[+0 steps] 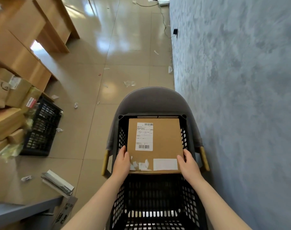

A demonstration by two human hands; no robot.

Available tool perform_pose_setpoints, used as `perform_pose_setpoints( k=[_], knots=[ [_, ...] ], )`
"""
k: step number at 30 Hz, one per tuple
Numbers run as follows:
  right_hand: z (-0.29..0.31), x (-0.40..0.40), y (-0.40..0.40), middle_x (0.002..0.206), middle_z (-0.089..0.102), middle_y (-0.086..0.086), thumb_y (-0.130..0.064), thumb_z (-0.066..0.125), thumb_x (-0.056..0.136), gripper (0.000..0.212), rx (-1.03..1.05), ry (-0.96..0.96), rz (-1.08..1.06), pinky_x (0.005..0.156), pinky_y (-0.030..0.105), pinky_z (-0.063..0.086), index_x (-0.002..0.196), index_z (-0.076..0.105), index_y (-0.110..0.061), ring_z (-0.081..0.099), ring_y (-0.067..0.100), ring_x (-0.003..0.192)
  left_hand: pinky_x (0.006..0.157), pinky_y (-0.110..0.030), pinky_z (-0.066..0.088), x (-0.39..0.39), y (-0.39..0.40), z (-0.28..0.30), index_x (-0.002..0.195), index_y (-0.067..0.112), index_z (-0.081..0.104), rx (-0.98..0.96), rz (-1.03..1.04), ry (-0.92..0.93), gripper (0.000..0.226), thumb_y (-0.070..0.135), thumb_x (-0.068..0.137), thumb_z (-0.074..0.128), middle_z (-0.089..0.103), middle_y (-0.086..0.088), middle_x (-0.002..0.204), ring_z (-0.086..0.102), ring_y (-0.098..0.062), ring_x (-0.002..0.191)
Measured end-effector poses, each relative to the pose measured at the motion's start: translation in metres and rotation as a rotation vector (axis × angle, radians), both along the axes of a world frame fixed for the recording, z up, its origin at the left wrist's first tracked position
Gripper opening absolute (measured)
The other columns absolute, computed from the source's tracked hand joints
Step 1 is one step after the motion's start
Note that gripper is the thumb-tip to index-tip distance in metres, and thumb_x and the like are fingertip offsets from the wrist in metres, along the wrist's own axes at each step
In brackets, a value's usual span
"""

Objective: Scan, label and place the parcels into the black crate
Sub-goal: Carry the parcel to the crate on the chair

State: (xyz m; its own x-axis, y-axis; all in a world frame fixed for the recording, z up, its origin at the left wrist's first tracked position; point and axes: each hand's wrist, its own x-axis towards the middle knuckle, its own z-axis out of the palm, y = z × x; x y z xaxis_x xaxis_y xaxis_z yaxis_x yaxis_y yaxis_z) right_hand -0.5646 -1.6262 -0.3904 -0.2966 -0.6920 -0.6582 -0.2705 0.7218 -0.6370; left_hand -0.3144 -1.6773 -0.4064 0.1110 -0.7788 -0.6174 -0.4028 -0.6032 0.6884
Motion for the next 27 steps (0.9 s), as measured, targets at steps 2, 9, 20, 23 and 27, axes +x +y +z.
perform_pose_setpoints(
  k=[2,9,20,23,27],
  knots=[
    [0.012,0.003,0.007,0.155,0.039,0.0,-0.032,0.046,0.102,0.058,-0.034,0.057,0.051,0.115,0.043,0.036,0.155,0.027,-0.02,0.038,0.019,0.141,0.114,-0.04,0.037,0.003,0.005,0.011,0.154,0.021,0.03,-0.05,-0.118,-0.026,0.05,0.025,0.105,0.039,0.043,0.002,0.15,0.04,-0.015,0.138],
    [0.059,0.023,0.061,0.134,0.055,-0.003,-0.02,0.048,0.099,0.036,-0.211,0.445,0.202,0.108,0.035,0.044,0.135,0.054,-0.018,0.047,0.014,0.128,0.117,-0.034,0.033,0.028,0.021,0.049,0.144,0.022,0.046,-0.42,-0.706,-0.382,0.043,0.024,0.1,0.049,0.046,0.006,0.148,0.036,-0.014,0.14],
    [0.107,0.115,0.25,0.115,0.065,0.0,-0.014,0.052,0.094,0.025,-0.165,0.754,-0.177,0.098,0.034,0.045,0.115,0.066,-0.015,0.056,0.022,0.112,0.109,-0.036,0.036,0.015,0.078,0.121,0.138,0.03,0.049,-0.94,-1.569,-0.452,0.038,0.031,0.1,0.041,0.056,0.008,0.135,0.048,-0.018,0.128],
    [0.121,0.149,0.321,0.117,0.063,-0.003,-0.016,0.052,0.095,0.025,-0.102,0.739,-0.341,0.096,0.029,0.042,0.116,0.065,-0.017,0.056,0.019,0.113,0.111,-0.036,0.035,-0.004,0.122,0.138,0.14,0.03,0.048,-1.033,-1.734,-0.356,0.039,0.032,0.102,0.04,0.056,0.008,0.137,0.048,-0.019,0.129],
    [0.136,0.196,0.421,0.117,0.064,-0.005,-0.018,0.053,0.096,0.025,-0.039,0.767,-0.558,0.096,0.028,0.044,0.118,0.065,-0.019,0.058,0.016,0.113,0.109,-0.036,0.038,-0.029,0.207,0.151,0.138,0.028,0.05,-1.193,-1.943,-0.255,0.038,0.033,0.101,0.042,0.057,0.006,0.134,0.05,-0.019,0.127]
  ],
)
